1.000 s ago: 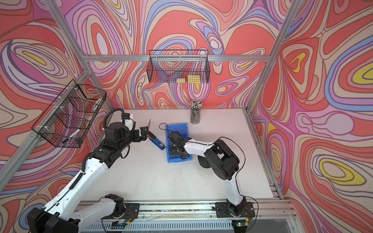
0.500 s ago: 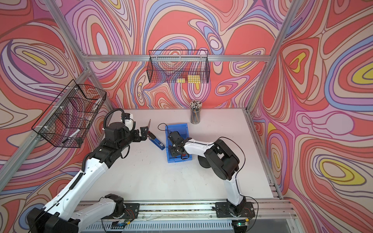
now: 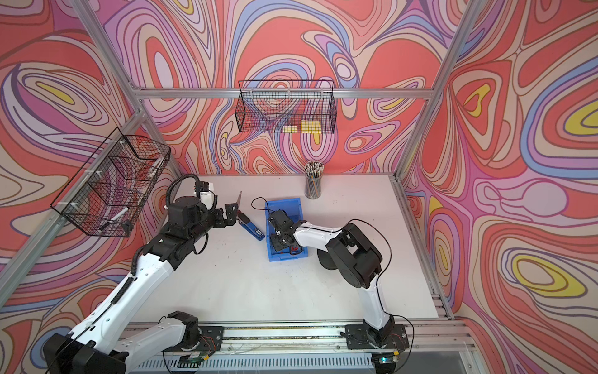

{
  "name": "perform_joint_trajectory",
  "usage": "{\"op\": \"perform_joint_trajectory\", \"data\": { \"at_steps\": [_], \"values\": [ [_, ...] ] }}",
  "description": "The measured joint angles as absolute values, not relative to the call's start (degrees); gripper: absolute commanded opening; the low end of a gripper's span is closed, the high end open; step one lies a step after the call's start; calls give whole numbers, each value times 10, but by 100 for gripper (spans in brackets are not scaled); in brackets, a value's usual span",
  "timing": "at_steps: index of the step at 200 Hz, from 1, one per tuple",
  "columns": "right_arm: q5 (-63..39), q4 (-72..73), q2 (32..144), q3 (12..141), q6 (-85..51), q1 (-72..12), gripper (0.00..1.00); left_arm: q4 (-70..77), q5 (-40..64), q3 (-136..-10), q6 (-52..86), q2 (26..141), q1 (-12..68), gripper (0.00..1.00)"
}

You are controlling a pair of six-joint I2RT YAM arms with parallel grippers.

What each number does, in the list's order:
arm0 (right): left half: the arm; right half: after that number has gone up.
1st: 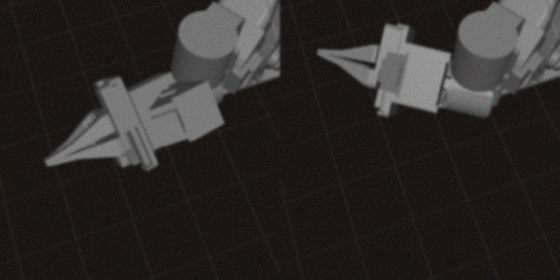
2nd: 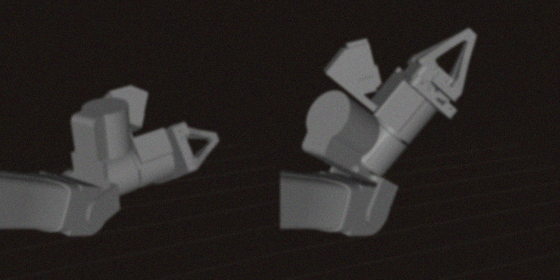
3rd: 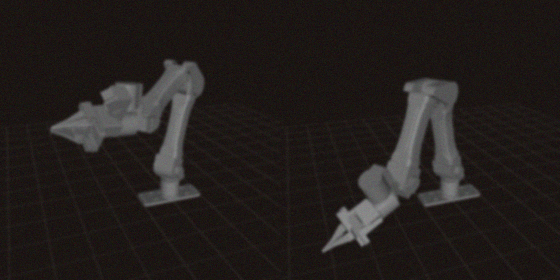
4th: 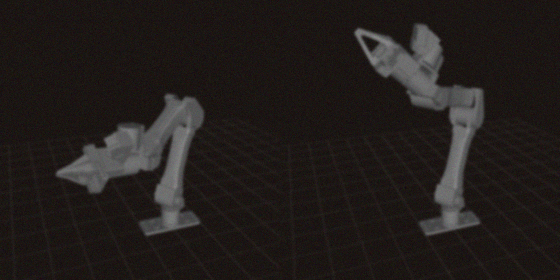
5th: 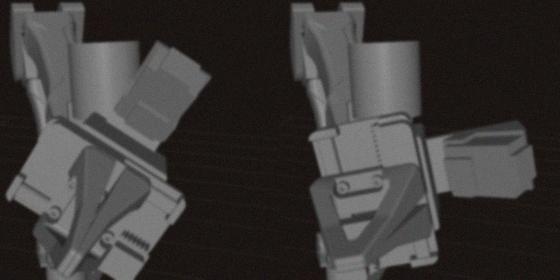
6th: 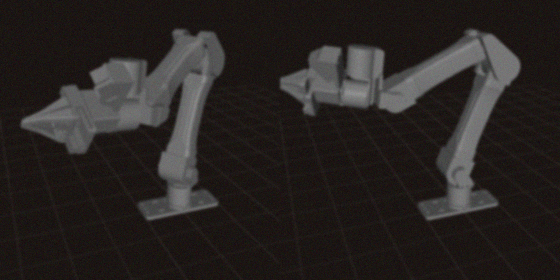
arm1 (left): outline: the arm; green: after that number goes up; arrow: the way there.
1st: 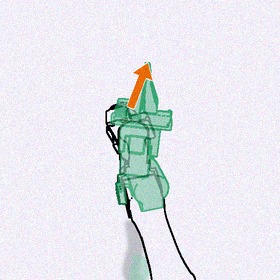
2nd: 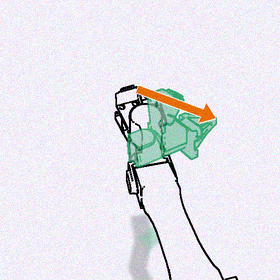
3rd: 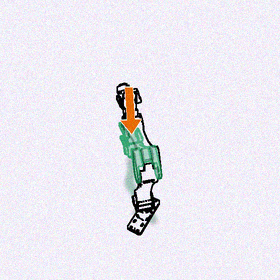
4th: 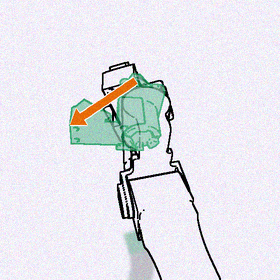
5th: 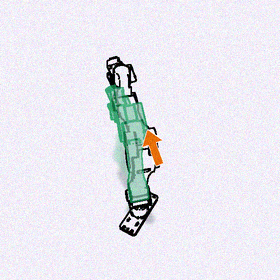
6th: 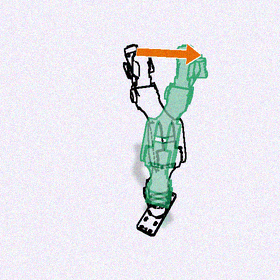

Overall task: Cover the protruding screws with screw protection sleeves
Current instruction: Pick up the screw protection sleeve from the storage box.

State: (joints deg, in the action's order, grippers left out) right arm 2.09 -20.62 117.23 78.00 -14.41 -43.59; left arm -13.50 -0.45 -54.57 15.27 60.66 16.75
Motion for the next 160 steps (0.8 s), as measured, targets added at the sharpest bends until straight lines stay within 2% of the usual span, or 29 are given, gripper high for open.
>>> {"op": "perform_joint_trajectory", "data": {
  "at_steps": [88,160],
  "values": [
    [21,-205,1160,765,-138,-436,1,-133,0,-545,159,614,160,98],
    [15,-210,1067,723,-123,-436,0,-130,9,-546,164,620,157,98]
  ]
}}
